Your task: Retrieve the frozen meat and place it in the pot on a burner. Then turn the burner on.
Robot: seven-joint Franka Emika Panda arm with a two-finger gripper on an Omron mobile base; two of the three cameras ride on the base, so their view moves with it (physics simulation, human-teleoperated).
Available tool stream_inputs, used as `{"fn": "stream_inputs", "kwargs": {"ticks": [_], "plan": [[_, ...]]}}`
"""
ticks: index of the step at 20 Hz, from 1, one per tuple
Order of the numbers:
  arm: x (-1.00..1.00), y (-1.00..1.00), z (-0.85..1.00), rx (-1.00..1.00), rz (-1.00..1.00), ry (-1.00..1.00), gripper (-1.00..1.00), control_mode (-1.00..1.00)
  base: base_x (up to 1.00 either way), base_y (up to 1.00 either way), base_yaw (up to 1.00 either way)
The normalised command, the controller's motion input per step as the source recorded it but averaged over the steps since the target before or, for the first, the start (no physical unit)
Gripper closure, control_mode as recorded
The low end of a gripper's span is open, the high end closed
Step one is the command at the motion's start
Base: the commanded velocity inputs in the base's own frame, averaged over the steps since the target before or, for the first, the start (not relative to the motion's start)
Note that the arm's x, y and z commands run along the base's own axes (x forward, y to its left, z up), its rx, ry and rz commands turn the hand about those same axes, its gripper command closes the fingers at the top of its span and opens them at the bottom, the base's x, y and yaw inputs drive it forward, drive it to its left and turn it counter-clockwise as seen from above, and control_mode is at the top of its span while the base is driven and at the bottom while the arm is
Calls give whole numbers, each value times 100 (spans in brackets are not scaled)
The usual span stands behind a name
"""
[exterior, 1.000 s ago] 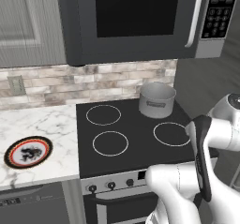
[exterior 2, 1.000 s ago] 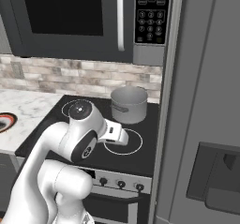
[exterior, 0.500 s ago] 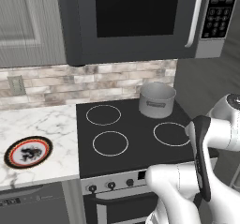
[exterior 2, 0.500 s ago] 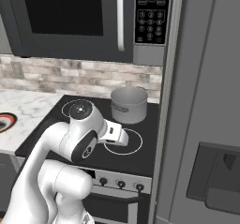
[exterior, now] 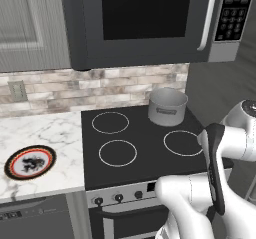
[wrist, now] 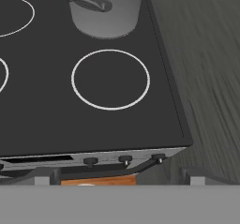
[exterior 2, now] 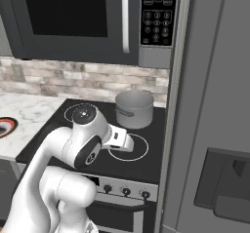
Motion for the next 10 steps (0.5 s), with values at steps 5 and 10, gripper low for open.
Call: {"fn": "stream_inputs", "kwargs": {"ticks": [5,10], "plan": [[0,0,0,0,0,0,-100,-100,0,0,0],[0,0,0,0,0,0,-100,-100,0,0,0]]}}
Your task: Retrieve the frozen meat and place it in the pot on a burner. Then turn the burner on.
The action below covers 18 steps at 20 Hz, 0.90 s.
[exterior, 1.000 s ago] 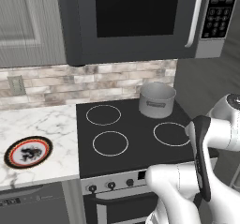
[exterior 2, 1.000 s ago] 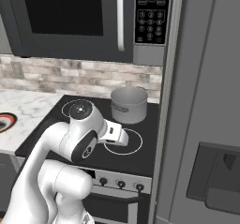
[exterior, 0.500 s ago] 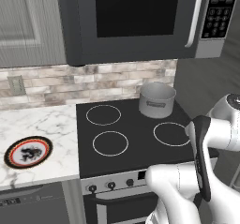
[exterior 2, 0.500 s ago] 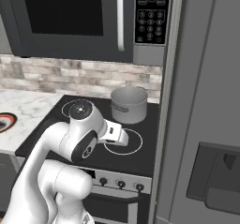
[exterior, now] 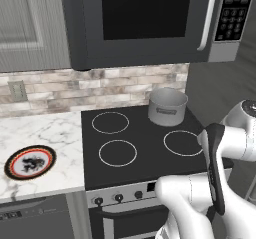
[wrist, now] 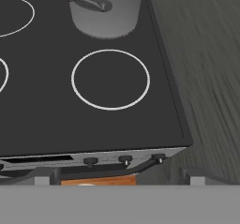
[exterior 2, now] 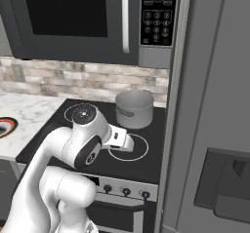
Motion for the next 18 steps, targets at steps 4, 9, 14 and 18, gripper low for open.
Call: {"fn": "stream_inputs", "kwargs": {"ticks": [4,9,14,18], "plan": [[0,0,0,0,0,0,-100,-100,0,0,0],[0,0,0,0,0,0,-100,-100,0,0,0],[0,0,0,0,0,0,-100,100,-3,0,0],[0,0,0,0,0,0,-100,100,-23,16,-7]]}}
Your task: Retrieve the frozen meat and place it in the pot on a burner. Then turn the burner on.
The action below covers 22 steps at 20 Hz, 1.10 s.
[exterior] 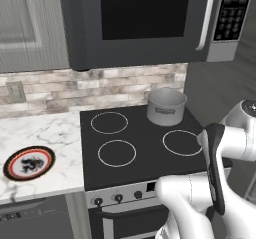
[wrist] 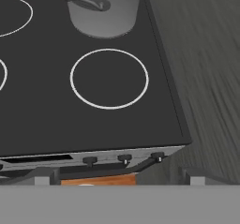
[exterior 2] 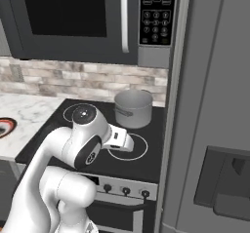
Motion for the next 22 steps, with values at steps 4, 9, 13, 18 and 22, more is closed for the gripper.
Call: {"fn": "stream_inputs", "kwargs": {"ticks": [4,9,13,18,22], "plan": [[0,0,0,0,0,0,-100,100,-34,39,-11],[0,0,0,0,0,0,-100,100,-29,57,-10],[0,0,0,0,0,0,-100,100,-19,55,-5],[0,0,0,0,0,0,-100,100,-6,56,-6],[0,0,0,0,0,0,-100,100,-3,56,-5]]}}
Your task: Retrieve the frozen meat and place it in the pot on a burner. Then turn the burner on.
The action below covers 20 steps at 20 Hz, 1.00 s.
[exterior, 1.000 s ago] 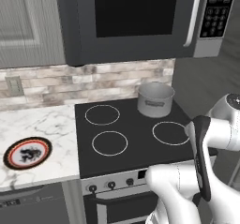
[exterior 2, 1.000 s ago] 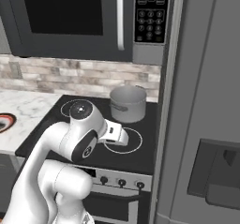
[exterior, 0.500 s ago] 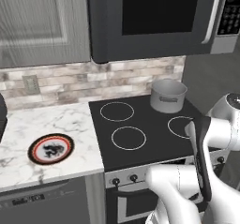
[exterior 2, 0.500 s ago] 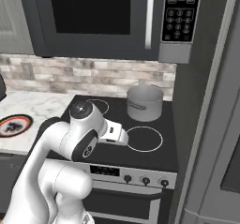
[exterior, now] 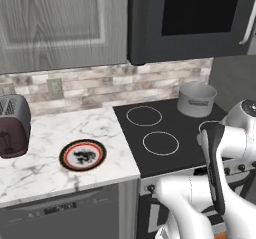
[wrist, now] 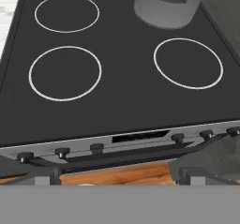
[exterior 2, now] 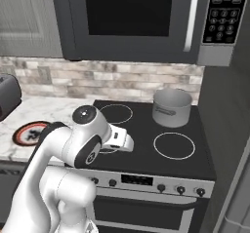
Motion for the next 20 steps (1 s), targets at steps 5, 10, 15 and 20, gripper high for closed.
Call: {"fn": "stream_inputs", "kwargs": {"ticks": [5,10,15,20], "plan": [[0,0,0,0,0,0,-100,100,0,39,-5],[0,0,0,0,0,0,-100,-100,0,1,0],[-2,-4,0,0,0,-2,-100,-100,0,0,0],[-1,-47,0,0,0,-5,-100,-100,0,0,0]]}}
